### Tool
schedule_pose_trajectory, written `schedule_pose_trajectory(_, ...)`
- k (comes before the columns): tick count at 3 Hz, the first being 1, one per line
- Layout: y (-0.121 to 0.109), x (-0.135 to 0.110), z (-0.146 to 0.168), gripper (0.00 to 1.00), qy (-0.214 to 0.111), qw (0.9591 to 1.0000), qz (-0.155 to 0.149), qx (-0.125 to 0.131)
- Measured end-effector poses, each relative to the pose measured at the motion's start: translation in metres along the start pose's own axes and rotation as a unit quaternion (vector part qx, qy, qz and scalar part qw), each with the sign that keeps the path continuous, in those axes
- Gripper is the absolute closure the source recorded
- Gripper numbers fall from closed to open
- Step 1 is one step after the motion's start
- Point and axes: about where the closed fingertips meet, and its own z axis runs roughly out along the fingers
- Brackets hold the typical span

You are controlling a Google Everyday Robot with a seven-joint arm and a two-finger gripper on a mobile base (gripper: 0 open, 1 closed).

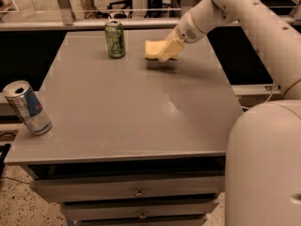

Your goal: Move sponge near green can

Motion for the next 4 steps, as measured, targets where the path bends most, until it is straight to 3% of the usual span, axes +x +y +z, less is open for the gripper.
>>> schedule_pose_trajectory(2, -0.020, -0.025, 0.045, 1.00, -0.021, 0.9996, 0.018, 0.004)
schedule_pose_trajectory(4, -0.013, -0.039, 0.065, 0.53, -0.024, 0.9992, 0.028, -0.015)
